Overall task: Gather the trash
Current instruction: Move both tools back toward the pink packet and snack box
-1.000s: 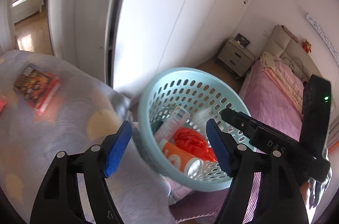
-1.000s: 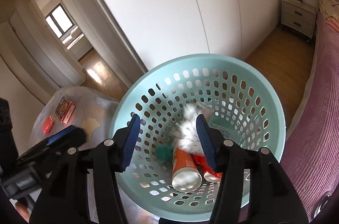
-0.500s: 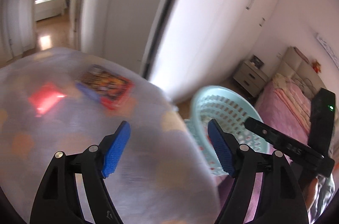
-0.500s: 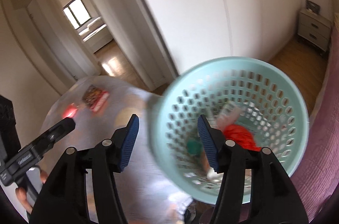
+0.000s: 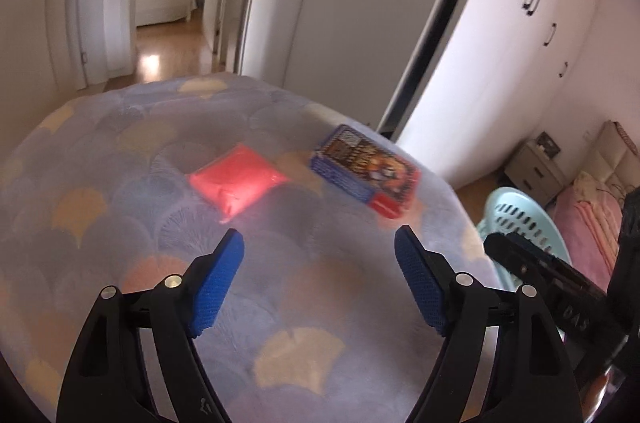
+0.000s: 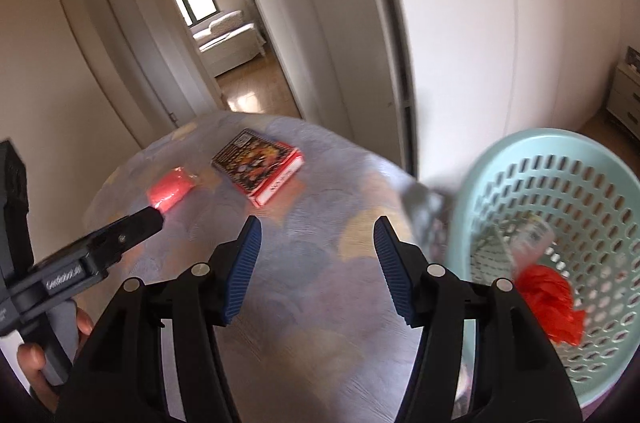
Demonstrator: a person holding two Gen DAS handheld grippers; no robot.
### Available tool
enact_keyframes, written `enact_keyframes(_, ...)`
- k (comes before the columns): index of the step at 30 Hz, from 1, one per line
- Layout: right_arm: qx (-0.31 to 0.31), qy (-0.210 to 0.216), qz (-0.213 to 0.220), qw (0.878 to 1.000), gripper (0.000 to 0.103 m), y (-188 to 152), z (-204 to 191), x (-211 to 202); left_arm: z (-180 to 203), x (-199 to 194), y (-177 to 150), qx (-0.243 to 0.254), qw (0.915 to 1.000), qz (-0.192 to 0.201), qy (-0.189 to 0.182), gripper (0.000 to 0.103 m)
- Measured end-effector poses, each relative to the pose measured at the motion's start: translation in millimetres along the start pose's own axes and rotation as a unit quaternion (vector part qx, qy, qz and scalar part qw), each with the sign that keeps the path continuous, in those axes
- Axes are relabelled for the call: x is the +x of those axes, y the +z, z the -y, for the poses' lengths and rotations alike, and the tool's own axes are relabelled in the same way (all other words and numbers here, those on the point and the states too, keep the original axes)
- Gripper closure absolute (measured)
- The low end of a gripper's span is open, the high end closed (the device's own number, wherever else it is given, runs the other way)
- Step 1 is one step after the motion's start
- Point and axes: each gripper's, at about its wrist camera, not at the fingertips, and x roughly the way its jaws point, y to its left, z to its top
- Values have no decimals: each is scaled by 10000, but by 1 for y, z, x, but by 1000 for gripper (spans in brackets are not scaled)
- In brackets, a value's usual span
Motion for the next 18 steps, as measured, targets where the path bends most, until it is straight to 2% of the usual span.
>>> enact_keyframes(3,-69,24,-104,9999,48,0,-4,11,-3,10,10,160,9993,-48,337,27)
enact_keyframes(5,-71,87,-137,9998,48,2,-2,13,-13,17,19,64,9978,-51,652,27)
enact_keyframes(8,-120,97,-212,9997,48,6,-3,18,-30,28,26,-33,9975,-93,703,27)
enact_keyframes(12,-260,194,-461,9984,48,9,-9,29,-38,44,31,293,9964,-285,746,27)
enact_keyframes(15,-519,133,-465,9975,48,15,-21,35,-40,46,31,347,9962,-318,728,28)
enact_keyframes(18,-791,61,-498,9956,48,27,-36,47,-44,43,31,314,9967,-268,705,33)
